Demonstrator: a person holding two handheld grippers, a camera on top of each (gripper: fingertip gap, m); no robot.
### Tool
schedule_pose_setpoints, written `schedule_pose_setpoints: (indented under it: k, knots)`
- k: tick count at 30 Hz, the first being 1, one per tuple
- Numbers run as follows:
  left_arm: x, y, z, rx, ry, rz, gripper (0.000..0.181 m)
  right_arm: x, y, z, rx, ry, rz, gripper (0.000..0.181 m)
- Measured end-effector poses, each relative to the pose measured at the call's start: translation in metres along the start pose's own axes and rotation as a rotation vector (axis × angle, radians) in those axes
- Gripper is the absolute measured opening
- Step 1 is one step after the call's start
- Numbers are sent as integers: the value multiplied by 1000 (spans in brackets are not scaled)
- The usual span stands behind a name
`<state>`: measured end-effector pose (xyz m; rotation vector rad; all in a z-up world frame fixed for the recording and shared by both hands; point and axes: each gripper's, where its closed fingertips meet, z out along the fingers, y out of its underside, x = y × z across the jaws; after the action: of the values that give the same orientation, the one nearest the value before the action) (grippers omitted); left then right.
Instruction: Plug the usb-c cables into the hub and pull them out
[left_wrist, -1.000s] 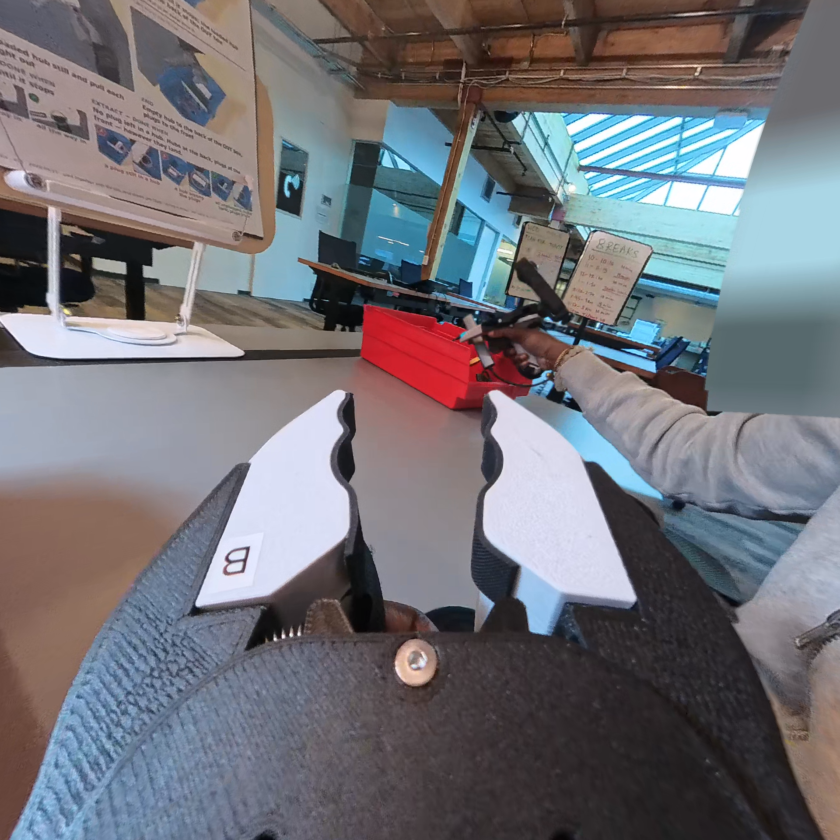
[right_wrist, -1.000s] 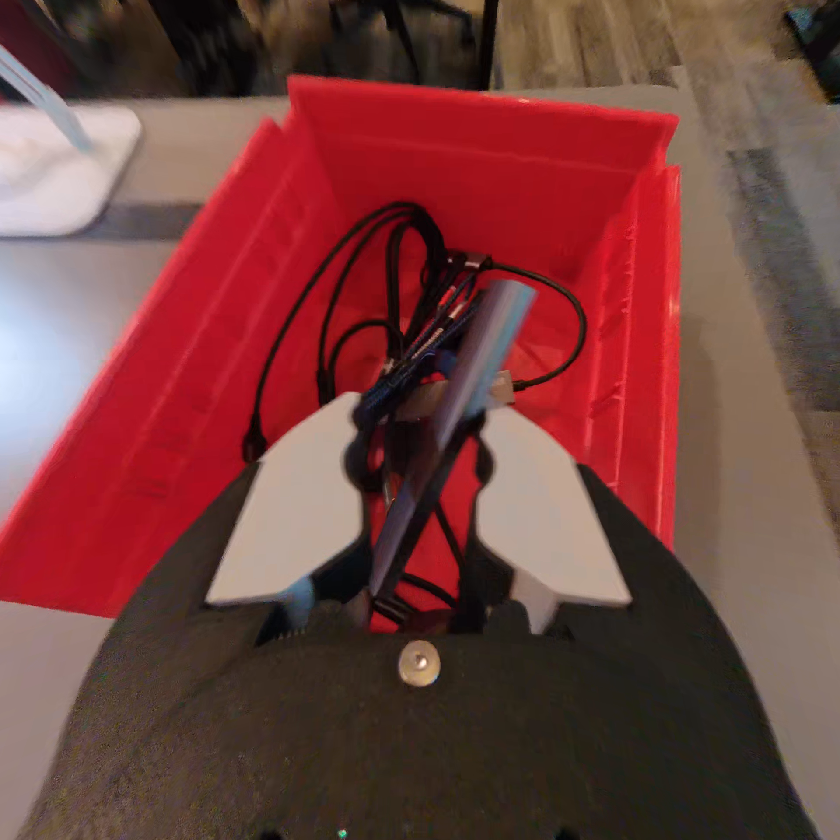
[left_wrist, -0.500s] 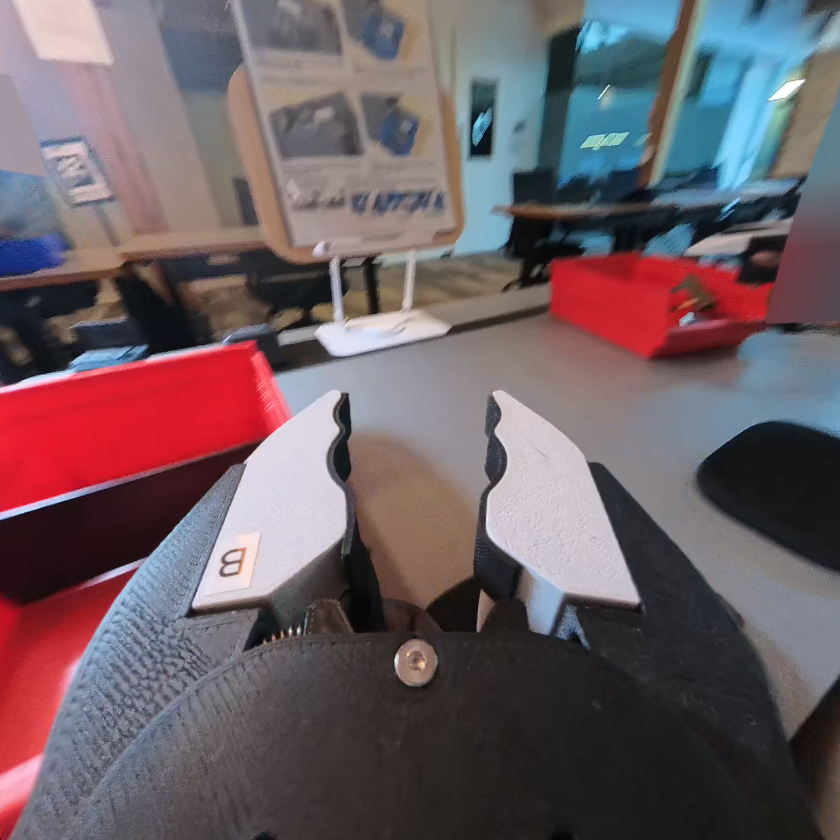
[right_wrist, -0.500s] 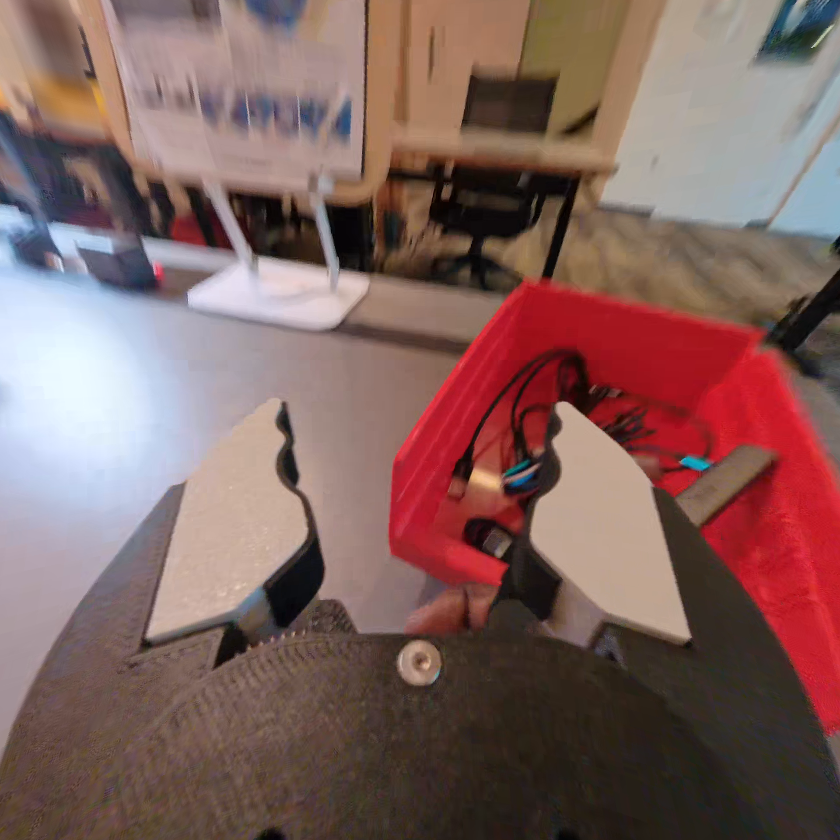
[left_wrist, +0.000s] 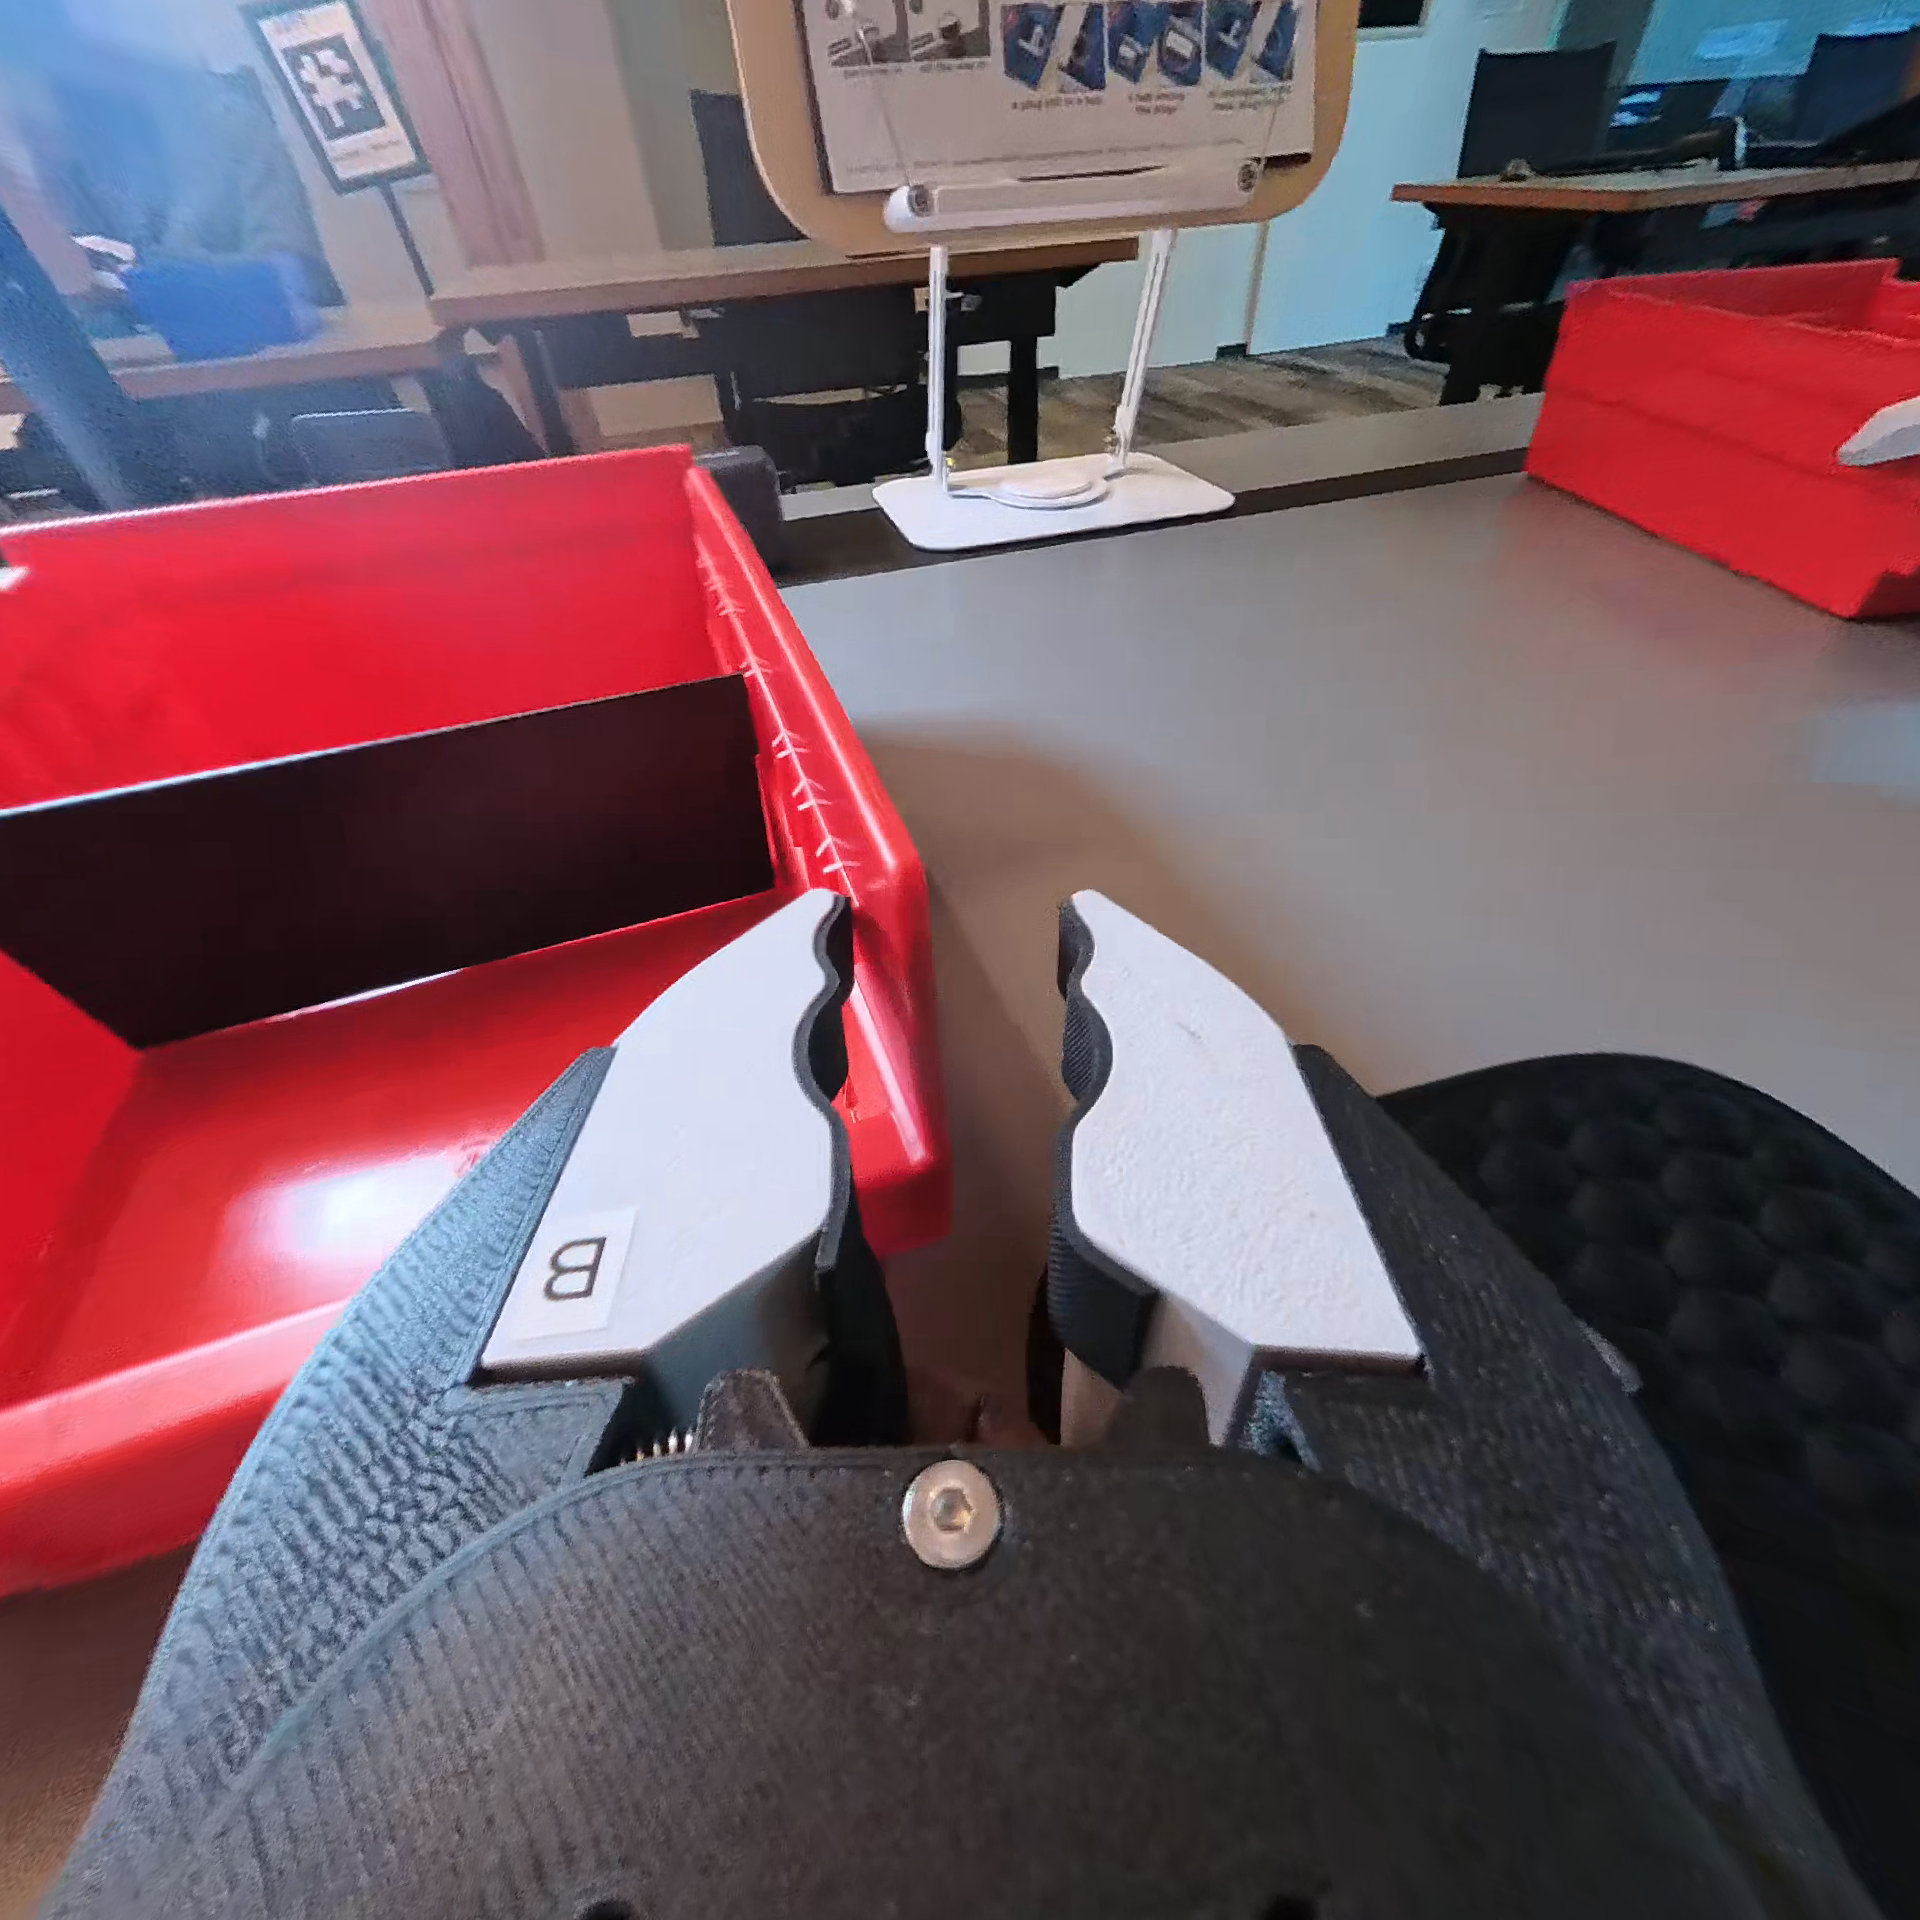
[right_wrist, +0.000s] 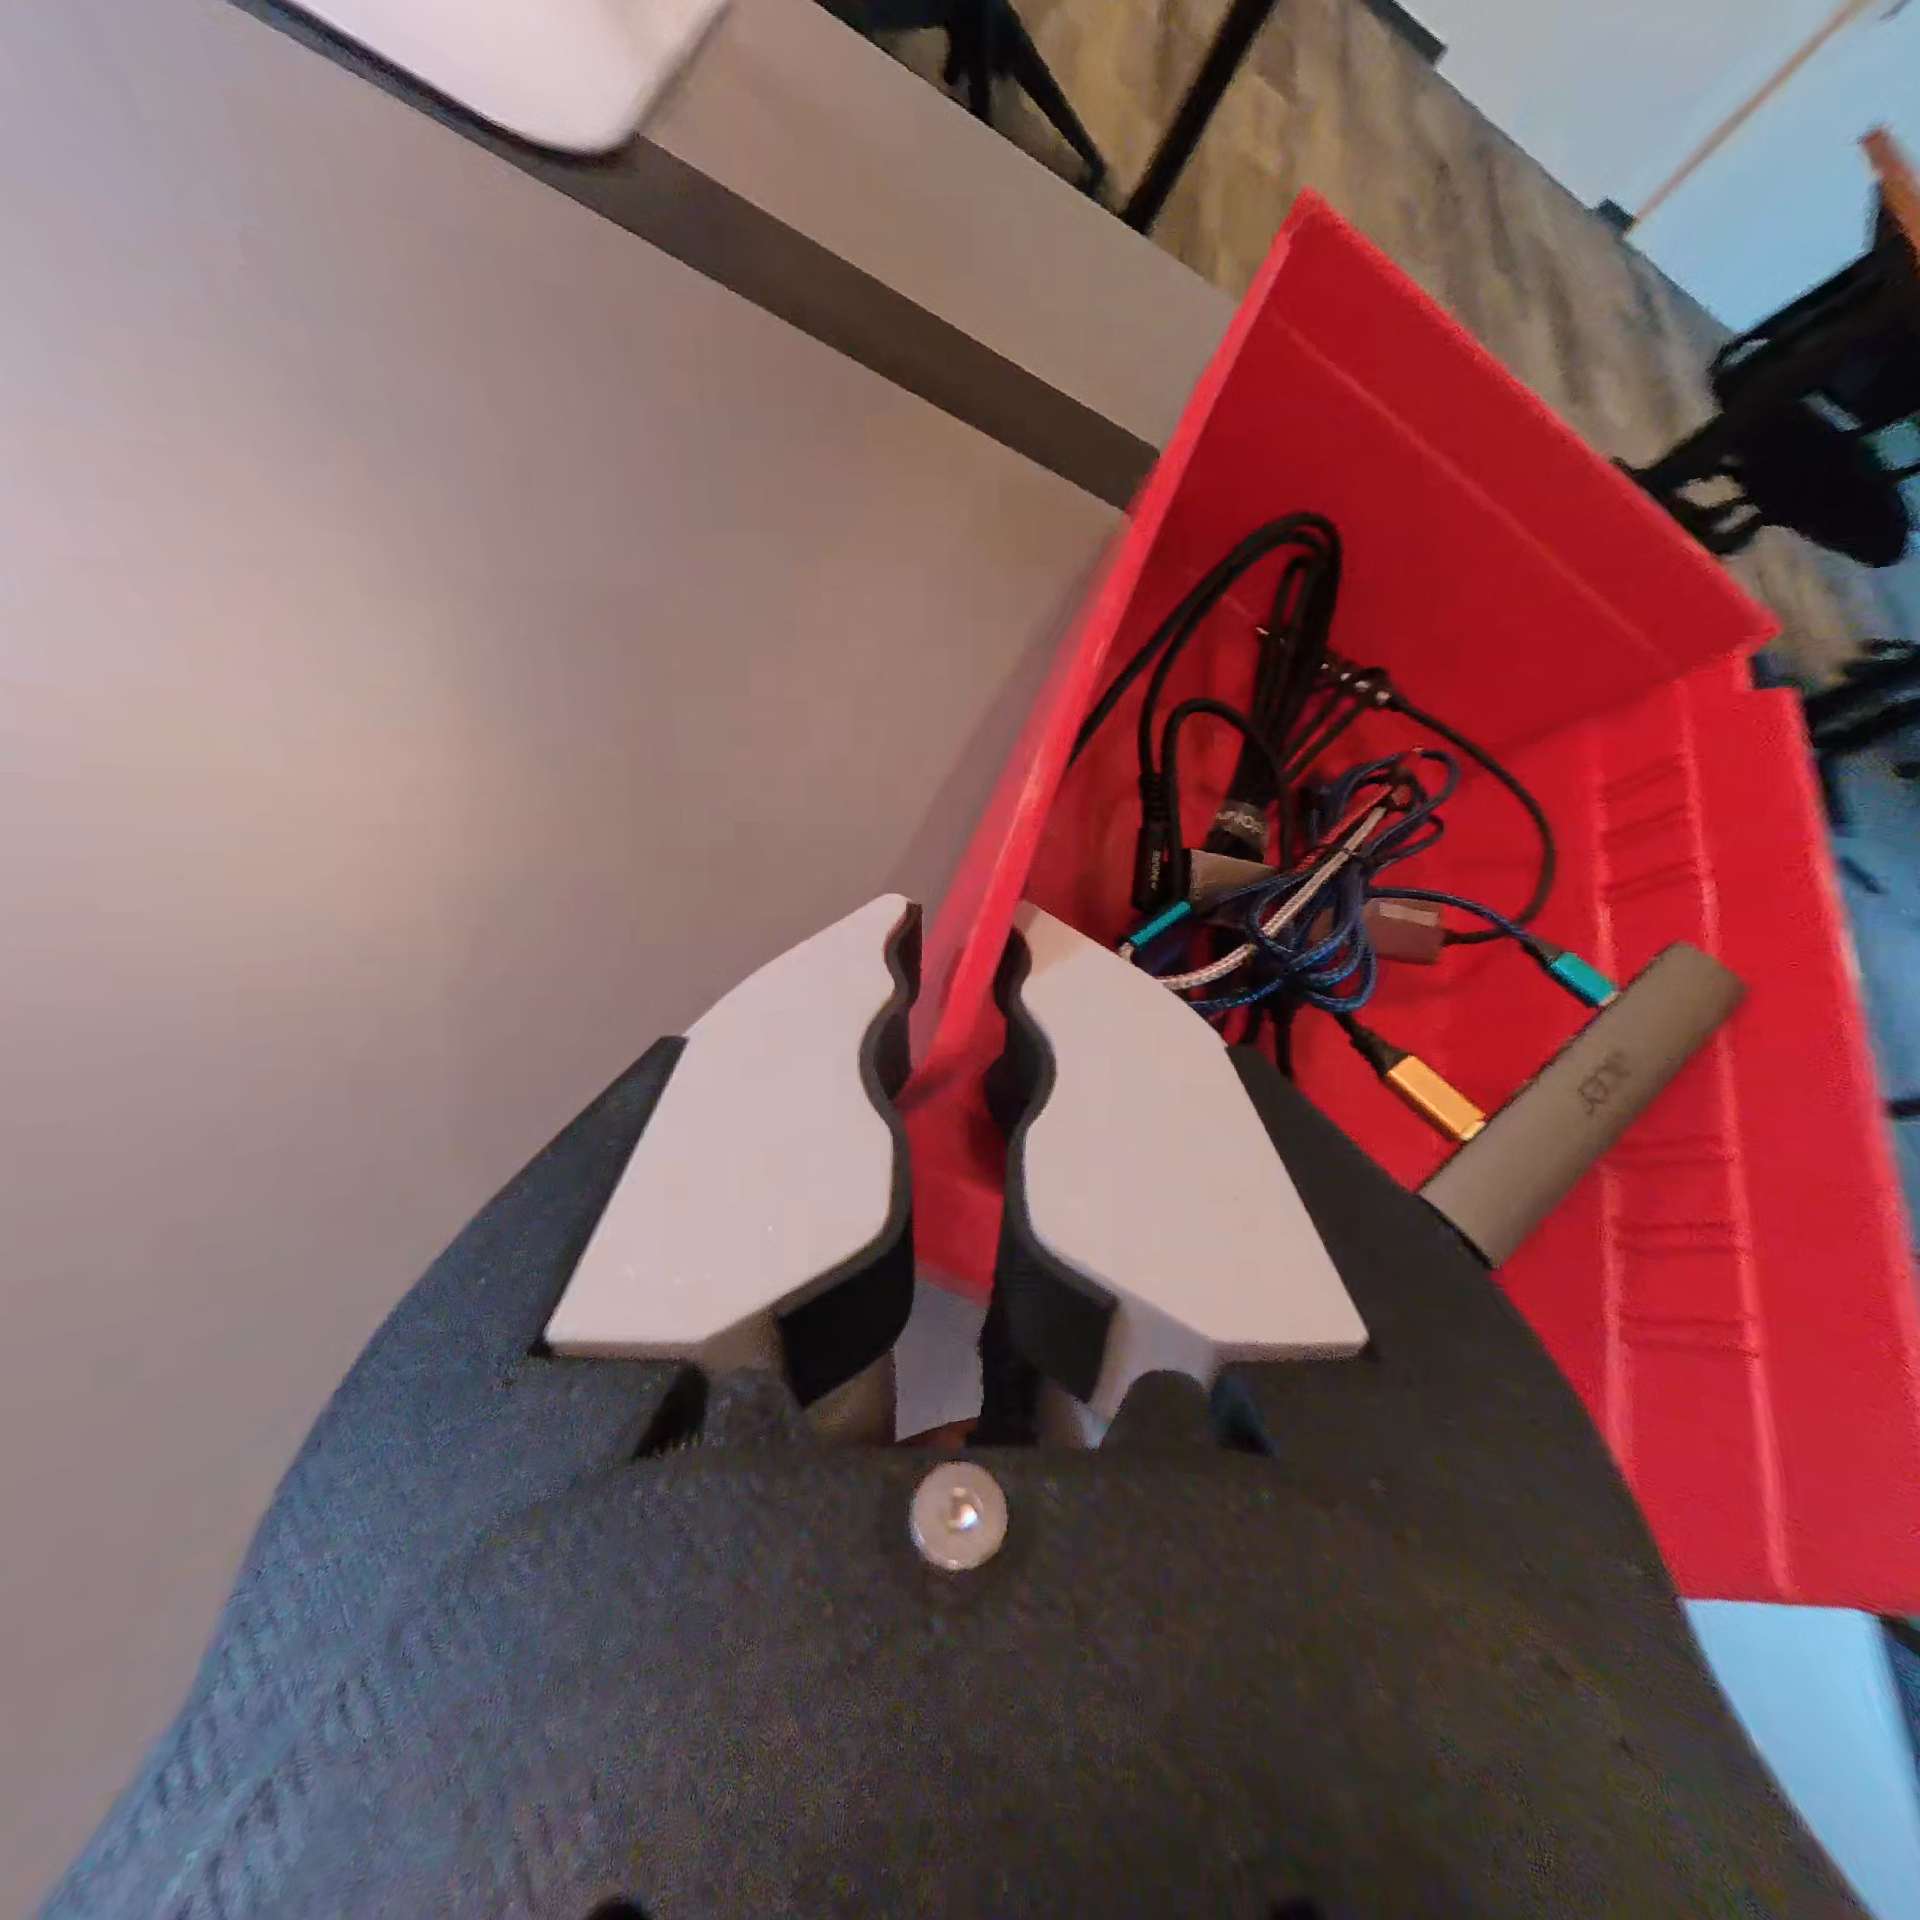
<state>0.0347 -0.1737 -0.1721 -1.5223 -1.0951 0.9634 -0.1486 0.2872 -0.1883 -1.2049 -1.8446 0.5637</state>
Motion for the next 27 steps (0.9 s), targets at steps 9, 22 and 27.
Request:
schedule_pose_setpoints:
  k: [9, 22, 27]
  knots:
    - [21, -6, 27, -21, 69, -17, 37, -152, -23, -90, 176, -358, -14, 17]
    - [-133, -37, -86, 199, -515, -65, 50, -342, -81, -158, 343, -764, -191, 15]
    - [-159, 0, -79, 42, -506, -116, 52, -363, -91, -159, 338, -789, -106, 18]
